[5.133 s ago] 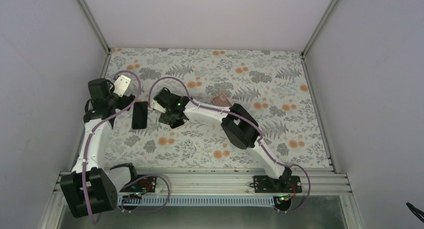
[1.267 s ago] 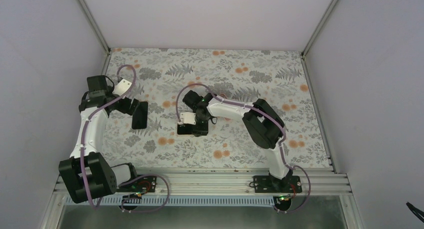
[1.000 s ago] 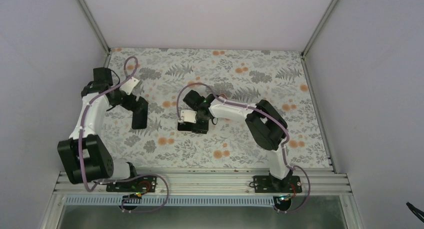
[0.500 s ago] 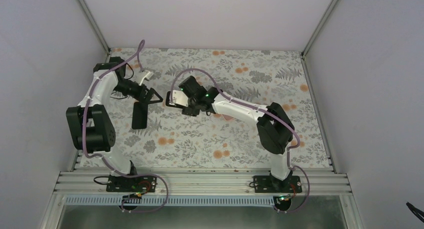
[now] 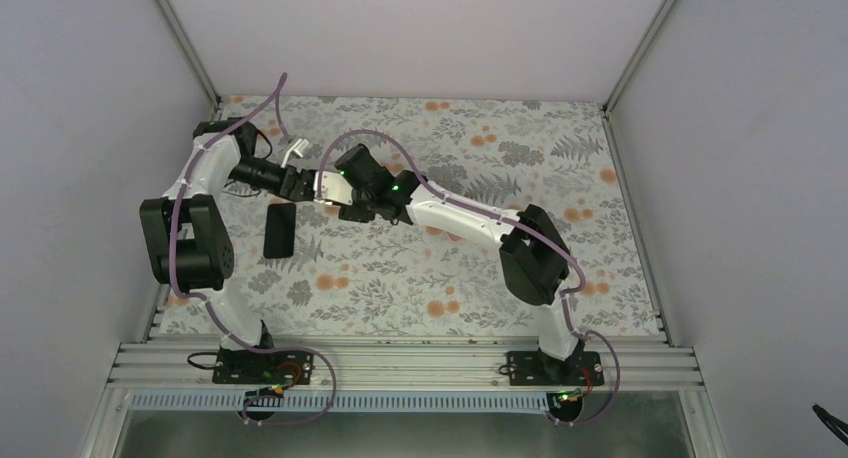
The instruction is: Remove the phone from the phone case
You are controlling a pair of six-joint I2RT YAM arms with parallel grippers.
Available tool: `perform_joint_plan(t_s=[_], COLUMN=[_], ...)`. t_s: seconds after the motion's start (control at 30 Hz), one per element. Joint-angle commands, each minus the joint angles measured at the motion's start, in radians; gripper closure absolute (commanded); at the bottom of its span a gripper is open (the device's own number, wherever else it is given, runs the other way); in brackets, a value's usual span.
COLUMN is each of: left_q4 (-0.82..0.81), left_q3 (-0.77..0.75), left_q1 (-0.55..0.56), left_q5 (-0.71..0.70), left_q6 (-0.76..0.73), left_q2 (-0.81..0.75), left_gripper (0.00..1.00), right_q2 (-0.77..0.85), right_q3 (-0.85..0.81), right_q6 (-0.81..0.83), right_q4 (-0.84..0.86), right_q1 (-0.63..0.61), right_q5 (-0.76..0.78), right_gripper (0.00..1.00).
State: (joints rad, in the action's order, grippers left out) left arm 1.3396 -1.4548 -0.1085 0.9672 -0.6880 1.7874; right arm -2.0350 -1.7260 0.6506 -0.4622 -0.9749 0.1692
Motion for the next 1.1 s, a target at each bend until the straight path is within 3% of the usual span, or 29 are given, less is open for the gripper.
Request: perform_joint_plan(t_s=[0.0,0.13,0.37,0.47,0.6,0.8,1.07], left_q4=[0.018,0.018,0.018,0.018,0.019,0.019,0.018], left_q3=[-0.008,0.018,0.025,0.017,0.013,0.04,0.096], left_q1=[0.001,0.001,0.001,0.001,0.001,0.006,0.061], left_q5=[0.077,0.086,0.111,0.118,0.081,-0.106,-0.22], left_q6=[-0.022,-0.041,-0.067,-0.091,-0.142,-0.316,-0.418], left_q2=[-0.009,-0.019,-0.008,-0.008,-0.041,-0.192,-0.416], left_gripper=[0.31,0.59,0.87,0.97,0.98,0.98,0.98], right_q2=[-0.018,-0.025,-0.02,-0.013,-0.021,-0.006,-0.025], right_q3=[-0.051,-0.058,-0.072,-0.072,-0.125,-0.168,-0.214], right_q6=[-0.003,-0.007,-0.012,-0.02,-0.035,0.021,0.042], right_q4=[0.062,0.069,0.035,-0.02,-0.223,-0.522,-0.648], right_q1=[-0.012,-0.012,-0.012,-0.012,0.02,0.119,0.199], right_q5=[0.009,0.007,-0.028,-0.067,-0.217,-0.516,-0.704], right_gripper=[0.37,0.36,0.32,0.02,0.0,0.0,0.0])
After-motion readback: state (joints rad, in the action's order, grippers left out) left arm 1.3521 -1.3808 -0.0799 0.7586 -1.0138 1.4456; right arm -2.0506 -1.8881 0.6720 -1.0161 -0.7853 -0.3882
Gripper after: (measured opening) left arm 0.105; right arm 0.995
